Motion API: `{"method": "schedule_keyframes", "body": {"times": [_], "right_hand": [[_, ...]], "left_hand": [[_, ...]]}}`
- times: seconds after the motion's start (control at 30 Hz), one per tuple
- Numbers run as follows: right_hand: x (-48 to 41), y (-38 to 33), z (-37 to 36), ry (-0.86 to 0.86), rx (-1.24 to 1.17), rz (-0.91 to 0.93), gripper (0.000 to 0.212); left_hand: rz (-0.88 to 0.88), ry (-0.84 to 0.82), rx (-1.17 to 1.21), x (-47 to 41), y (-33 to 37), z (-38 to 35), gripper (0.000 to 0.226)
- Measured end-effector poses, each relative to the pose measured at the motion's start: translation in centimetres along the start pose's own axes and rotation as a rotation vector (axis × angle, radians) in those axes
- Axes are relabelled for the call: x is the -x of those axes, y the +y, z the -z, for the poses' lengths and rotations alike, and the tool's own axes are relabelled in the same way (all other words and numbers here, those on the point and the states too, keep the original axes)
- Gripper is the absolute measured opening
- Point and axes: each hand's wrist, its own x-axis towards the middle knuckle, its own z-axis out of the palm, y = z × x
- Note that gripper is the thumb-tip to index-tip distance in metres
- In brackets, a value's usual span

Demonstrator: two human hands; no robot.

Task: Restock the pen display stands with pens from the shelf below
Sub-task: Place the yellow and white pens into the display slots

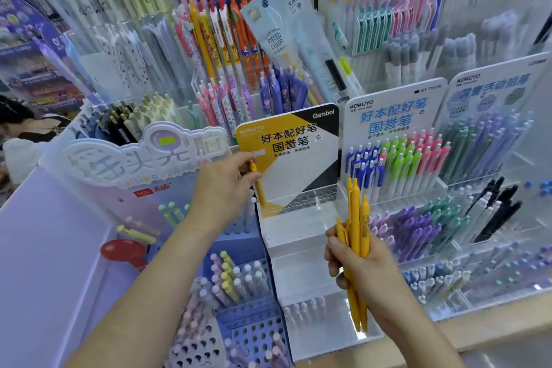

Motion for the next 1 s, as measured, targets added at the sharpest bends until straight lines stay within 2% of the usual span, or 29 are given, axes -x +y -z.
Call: {"method": "schedule_keyframes", "body": {"times": [0.1,0.17,0.23,0.33,0.47,0.63,0.77,0.93,1.0], "right_hand": [[-0.2,0.0,0.0,-0.014,-0.019,-0.012,0.008],[-0.3,-0.1,0.0,-0.027,-0.034,-0.03,0.01],[-0.4,-0.2,-0.1,-0.052,-0.043,-0.055,0.013],[-0.3,-0.3,-0.3,-0.117,-0.057,-0.094,0.018],[-0.3,-0.4,-0.7,-0.175,-0.092,-0.124,0.022],[-0.4,-0.5,-1.2,-0.174,-0.17,-0.157,0.026],[-0.5,-0.7,-1.7,-0.215,-0.362,-0.221,0.035],[-0.4,-0.8,-2.2,-0.314,-0.536,-0.269,0.035],[-0.4,-0.8,-2.3,-0.365,-0.545,-0.257,0.049]], "left_hand": [[0.058,-0.055,0.024,0.1,-0.5,-0.3,0.017],[0.064,-0.137,-0.041,0.2,-0.8,-0.8,0.01],[0.033,-0.201,-0.102,0.3,-0.9,-1.2,0.016],[-0.024,-0.169,-0.113,0.1,-1.1,-1.6,0.017],[0.066,-0.091,-0.088,-0.5,-0.9,-1.7,0.016],[0.075,-0.162,-0.116,-1.0,-1.1,-1.5,0.015],[0.003,-0.218,-0.183,-1.5,-1.0,-1.1,0.011],[0.0,-0.19,-0.127,-1.1,-1.5,-1.0,0.014],[0.015,-0.174,-0.075,-0.9,-1.7,-1.1,0.016]]}}
